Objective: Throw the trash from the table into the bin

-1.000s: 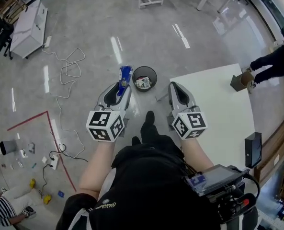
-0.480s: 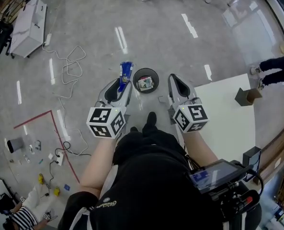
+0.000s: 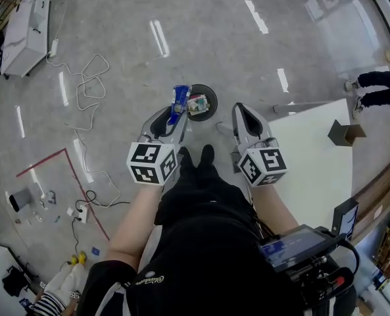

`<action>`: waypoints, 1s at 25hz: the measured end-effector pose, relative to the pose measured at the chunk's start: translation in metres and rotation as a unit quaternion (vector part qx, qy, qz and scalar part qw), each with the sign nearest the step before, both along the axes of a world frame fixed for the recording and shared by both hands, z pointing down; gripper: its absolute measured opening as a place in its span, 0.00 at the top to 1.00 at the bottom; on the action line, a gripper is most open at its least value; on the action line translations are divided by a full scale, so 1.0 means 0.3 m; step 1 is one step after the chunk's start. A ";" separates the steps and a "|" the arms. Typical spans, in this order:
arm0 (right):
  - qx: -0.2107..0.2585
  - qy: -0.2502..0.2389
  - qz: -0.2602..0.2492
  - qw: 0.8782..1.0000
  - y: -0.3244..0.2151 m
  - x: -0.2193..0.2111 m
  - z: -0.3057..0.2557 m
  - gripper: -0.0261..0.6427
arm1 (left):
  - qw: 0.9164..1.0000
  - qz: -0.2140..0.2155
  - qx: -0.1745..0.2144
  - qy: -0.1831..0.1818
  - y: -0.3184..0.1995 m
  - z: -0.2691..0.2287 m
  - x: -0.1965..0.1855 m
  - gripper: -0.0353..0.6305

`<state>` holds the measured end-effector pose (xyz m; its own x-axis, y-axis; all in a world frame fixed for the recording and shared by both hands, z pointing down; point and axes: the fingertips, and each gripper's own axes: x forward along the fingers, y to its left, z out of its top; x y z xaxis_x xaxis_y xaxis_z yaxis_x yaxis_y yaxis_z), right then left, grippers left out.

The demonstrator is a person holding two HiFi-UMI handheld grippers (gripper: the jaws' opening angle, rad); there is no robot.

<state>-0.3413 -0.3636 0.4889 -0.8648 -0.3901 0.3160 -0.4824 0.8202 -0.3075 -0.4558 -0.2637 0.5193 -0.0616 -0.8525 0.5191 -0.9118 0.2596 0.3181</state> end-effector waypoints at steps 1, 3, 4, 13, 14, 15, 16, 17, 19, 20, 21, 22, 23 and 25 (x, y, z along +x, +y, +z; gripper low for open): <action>-0.002 0.002 0.001 1.000 -0.002 -0.010 0.015 0.96 | 1.000 0.003 -0.005 0.005 -0.010 0.032 -0.008 0.73; -0.007 0.008 0.005 1.000 0.001 -0.022 0.047 0.96 | 1.000 0.008 -0.019 0.022 -0.028 0.110 -0.015 0.73; -0.010 0.011 0.006 1.000 0.003 -0.026 0.063 0.96 | 0.999 0.009 -0.027 0.030 -0.039 0.154 -0.019 0.73; -0.037 0.030 0.032 0.998 -0.011 -0.004 0.170 0.96 | 0.985 0.014 -0.168 0.042 -0.187 0.702 -0.087 0.73; -0.038 0.033 0.034 0.998 -0.018 0.004 0.182 0.96 | 0.981 0.014 -0.189 0.038 -0.196 0.762 -0.091 0.73; -0.040 0.036 0.036 0.998 -0.027 0.014 0.195 0.96 | 0.977 0.012 -0.208 0.038 -0.202 0.812 -0.090 0.73; -0.042 0.040 0.040 0.998 -0.037 0.026 0.208 0.96 | 0.974 0.011 -0.221 0.042 -0.207 0.849 -0.085 0.73; -0.043 0.042 0.044 0.997 -0.049 0.038 0.219 0.96 | 0.972 0.012 -0.230 0.045 -0.214 0.876 -0.078 0.73; -0.048 0.046 0.052 0.996 -0.073 0.055 0.242 0.96 | 0.969 0.023 -0.242 0.046 -0.229 0.913 -0.062 0.71; -0.052 0.046 0.055 0.996 -0.081 0.059 0.251 0.96 | 0.968 0.027 -0.245 0.047 -0.234 0.926 -0.058 0.70; -0.054 0.046 0.057 0.996 -0.087 0.059 0.256 0.96 | 0.967 0.030 -0.248 0.049 -0.236 0.937 -0.055 0.69; -0.055 0.047 0.057 0.996 -0.091 0.056 0.260 0.96 | 0.966 0.031 -0.250 0.051 -0.239 0.945 -0.054 0.69; -0.055 0.048 0.057 0.996 -0.093 0.053 0.262 0.96 | 0.966 0.034 -0.250 0.053 -0.244 0.950 -0.050 0.68; -0.058 0.048 0.055 0.996 -0.098 0.048 0.269 0.96 | 0.967 0.039 -0.245 0.062 -0.263 0.956 -0.038 0.64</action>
